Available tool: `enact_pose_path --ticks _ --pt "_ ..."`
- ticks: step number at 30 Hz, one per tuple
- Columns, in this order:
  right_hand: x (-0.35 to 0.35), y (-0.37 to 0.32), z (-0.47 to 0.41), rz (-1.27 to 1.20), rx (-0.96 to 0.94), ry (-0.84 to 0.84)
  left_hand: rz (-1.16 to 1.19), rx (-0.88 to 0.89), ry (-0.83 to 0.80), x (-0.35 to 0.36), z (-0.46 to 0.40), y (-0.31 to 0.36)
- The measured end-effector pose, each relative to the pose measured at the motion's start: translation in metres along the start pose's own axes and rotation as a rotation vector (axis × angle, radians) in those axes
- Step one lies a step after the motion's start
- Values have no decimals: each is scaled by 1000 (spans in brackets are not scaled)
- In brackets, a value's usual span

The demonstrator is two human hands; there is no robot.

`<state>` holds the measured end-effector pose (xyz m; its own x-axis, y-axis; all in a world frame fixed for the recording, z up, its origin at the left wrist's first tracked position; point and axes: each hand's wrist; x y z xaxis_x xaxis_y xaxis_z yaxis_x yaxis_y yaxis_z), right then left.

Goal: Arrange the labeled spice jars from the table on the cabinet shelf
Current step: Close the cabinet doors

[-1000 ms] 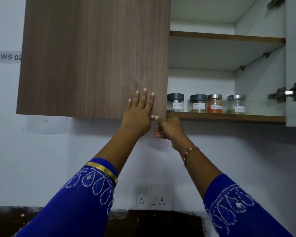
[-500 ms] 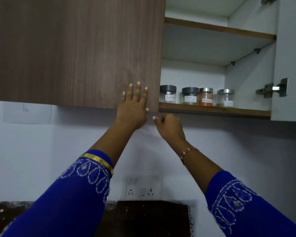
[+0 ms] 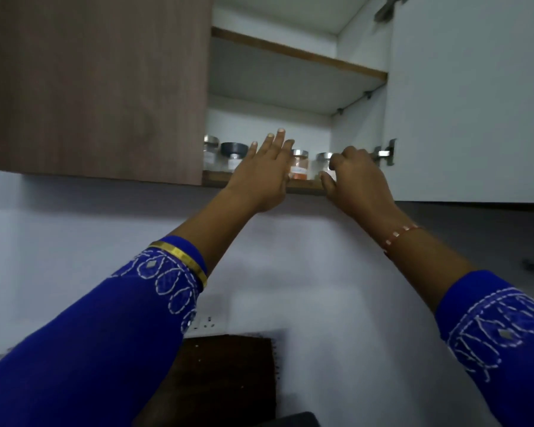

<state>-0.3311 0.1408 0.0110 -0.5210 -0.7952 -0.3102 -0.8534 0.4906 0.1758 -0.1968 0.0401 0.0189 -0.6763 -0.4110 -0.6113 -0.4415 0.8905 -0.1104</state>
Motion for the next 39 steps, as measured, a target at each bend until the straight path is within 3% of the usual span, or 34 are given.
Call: enact_pose_path --ticks 12,22,26,34,39 --pt "-106 196 55 369 147 197 368 266 124 32 -73 212" --pt "-155 258 90 485 143 272 580 421 252 27 -104 332" --pt "-157 271 95 329 225 332 642 435 302 27 -113 359" --pt "-140 283 103 -338 463 414 718 426 355 16 -121 389" --pt "-138 280 105 -516 498 442 739 398 350 7 -120 396"
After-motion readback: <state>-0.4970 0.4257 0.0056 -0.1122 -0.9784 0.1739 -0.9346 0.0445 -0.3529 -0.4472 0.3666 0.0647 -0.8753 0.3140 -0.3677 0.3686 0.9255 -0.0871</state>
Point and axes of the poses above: each hand's wrist, its own z-axis away from the middle knuckle, its own x-axis out of the palm, y = z × x, and after that the axes turned 7 degrees about z, right-handed
